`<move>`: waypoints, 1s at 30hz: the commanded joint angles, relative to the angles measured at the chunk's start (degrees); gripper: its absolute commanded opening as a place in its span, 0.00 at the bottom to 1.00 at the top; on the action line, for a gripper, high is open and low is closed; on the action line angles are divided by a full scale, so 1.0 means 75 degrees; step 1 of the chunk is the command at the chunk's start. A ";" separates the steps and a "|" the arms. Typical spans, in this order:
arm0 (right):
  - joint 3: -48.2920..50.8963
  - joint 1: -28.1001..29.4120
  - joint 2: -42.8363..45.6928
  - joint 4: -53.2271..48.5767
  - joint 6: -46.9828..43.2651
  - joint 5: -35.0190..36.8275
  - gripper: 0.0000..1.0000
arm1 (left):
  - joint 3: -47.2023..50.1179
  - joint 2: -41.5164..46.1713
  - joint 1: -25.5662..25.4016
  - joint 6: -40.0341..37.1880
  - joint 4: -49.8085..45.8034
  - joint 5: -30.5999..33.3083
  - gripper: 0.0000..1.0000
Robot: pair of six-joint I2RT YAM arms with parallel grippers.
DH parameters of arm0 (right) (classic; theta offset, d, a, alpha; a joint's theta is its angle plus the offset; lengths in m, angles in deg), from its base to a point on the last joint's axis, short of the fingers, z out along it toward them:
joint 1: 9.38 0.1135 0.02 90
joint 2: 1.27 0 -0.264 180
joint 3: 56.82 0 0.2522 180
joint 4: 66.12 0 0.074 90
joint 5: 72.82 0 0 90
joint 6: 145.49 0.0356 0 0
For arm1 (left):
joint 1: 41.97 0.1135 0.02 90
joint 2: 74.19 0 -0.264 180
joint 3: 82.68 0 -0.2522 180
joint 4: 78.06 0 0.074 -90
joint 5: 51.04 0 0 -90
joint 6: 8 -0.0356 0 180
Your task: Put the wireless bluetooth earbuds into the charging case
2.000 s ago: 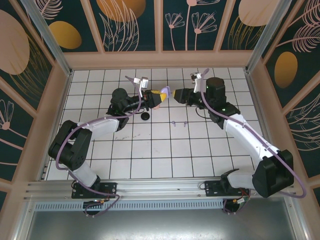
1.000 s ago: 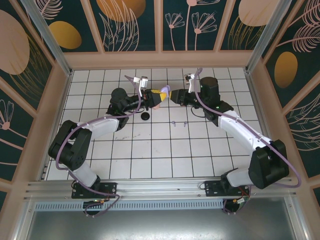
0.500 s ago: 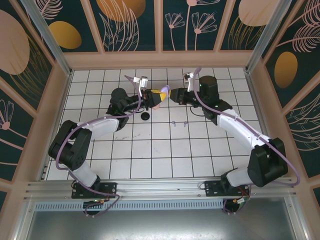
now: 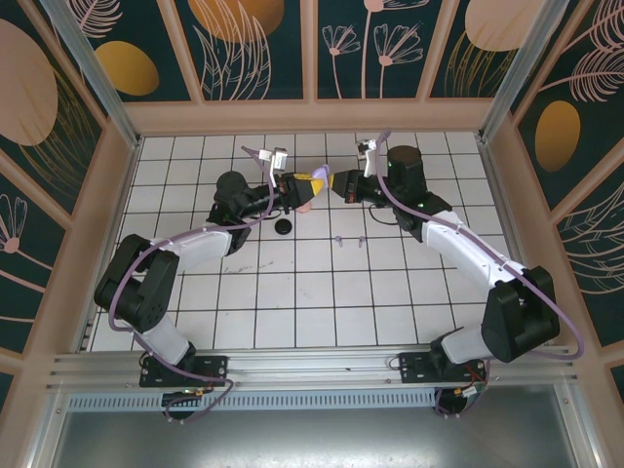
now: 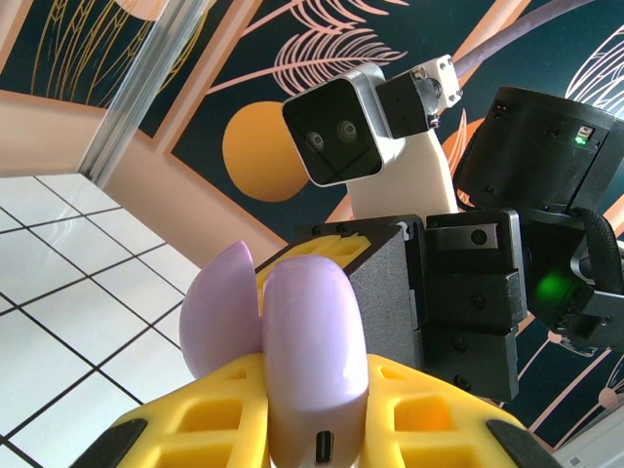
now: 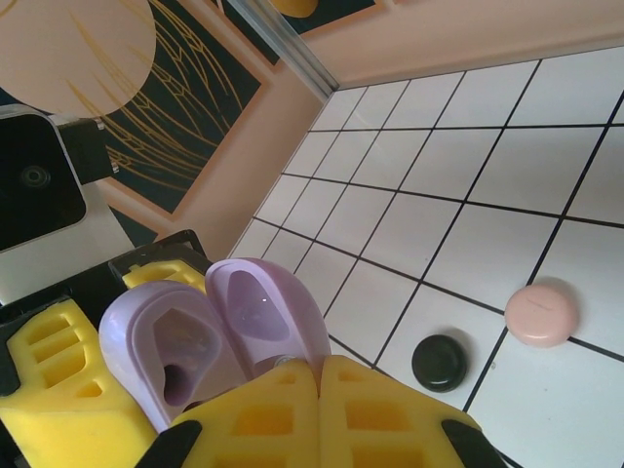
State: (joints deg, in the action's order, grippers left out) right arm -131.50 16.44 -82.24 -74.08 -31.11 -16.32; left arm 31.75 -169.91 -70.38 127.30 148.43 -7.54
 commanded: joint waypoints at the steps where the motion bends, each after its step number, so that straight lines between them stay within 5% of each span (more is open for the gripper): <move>1: -0.0292 -0.0010 -0.0011 0.0157 -0.0040 0.0141 0.00 | -0.0126 0.0154 -0.0054 0.0042 0.0465 -0.0445 0.00; 5: -0.0279 -0.0018 0.0064 0.0094 -0.0072 0.0205 0.00 | -0.0176 0.0142 -0.0056 0.0035 0.0402 -0.0388 0.00; 11: -0.0395 -0.0021 0.0097 -0.0565 -0.0345 0.0824 0.00 | -0.0036 0.0388 -0.0057 -0.0467 -0.0160 0.0476 0.46; 14: -0.0465 -0.0033 0.0106 -0.0907 -0.0524 0.1093 0.00 | 0.0103 0.0632 -0.0049 -0.0819 -0.0446 0.0936 0.58; 19: -0.0597 -0.0034 0.0171 -0.1395 -0.0967 0.1337 0.00 | 0.0004 0.1088 -0.0045 -0.1777 -0.1641 0.1171 0.66; 30: -0.1226 0.0224 0.0196 -0.3396 -0.3351 0.2817 0.00 | -0.2376 0.0882 -0.0026 -0.5916 -0.7564 0.0942 0.75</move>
State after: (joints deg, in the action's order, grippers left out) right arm -138.37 17.16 -82.21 -94.06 -48.88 0.27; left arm 18.28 -161.74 -70.55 94.95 107.53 0.46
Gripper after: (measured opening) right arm 0.060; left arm 0.749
